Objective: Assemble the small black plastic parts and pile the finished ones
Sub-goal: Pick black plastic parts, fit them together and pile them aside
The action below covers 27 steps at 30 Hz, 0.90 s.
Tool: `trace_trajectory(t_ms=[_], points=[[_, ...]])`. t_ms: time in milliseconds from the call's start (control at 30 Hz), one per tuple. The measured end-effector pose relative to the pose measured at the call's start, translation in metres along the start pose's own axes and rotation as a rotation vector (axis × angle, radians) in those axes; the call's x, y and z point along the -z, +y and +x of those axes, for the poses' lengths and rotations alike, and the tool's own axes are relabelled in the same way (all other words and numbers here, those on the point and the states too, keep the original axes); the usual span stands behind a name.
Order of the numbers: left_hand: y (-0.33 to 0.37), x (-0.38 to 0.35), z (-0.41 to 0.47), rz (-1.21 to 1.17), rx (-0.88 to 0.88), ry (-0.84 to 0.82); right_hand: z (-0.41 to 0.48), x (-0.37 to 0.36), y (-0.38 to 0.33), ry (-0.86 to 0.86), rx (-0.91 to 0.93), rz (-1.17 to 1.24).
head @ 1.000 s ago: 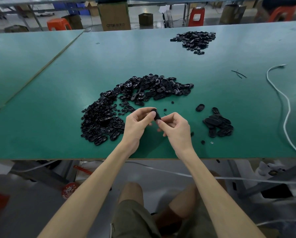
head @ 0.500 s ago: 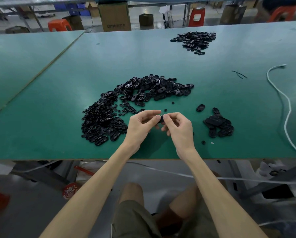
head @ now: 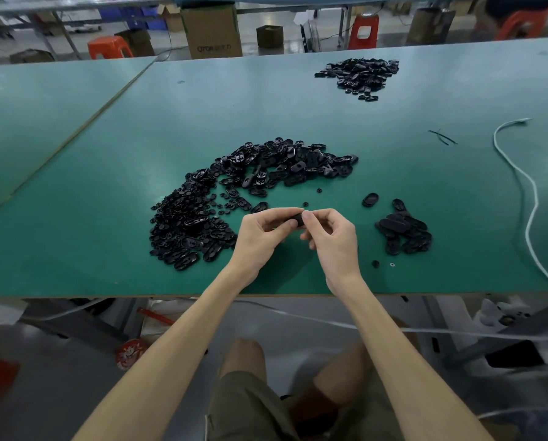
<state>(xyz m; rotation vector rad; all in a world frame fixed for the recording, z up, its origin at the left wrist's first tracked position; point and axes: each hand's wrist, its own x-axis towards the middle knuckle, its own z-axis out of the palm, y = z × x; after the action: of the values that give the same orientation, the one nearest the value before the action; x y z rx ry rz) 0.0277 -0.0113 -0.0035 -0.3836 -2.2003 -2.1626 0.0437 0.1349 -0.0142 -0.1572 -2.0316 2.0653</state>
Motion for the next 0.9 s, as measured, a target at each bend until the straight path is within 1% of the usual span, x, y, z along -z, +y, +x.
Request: trace_trajectory(t_ms=[200,467,633,900], points=[[-0.0010,0.0001,0.0010,0.013,-0.002,-0.003,0.0002,-0.0004,-0.0012,-0.004,-0.004,-0.042],[-0.0042,-0.0018,0.0026,0.126,-0.026,0.047,-0.0003,-0.0024,-0.0022,-0.030,0.003,-0.132],[-0.0046,-0.0016,0.0038,0.156,-0.015,0.065,-0.0005,-0.0035,-0.0022,-0.040,0.009,-0.174],[-0.0013,0.0007,0.0011,0.082,0.005,0.008,-0.0009,-0.0023,-0.0034,0.028,-0.002,-0.110]])
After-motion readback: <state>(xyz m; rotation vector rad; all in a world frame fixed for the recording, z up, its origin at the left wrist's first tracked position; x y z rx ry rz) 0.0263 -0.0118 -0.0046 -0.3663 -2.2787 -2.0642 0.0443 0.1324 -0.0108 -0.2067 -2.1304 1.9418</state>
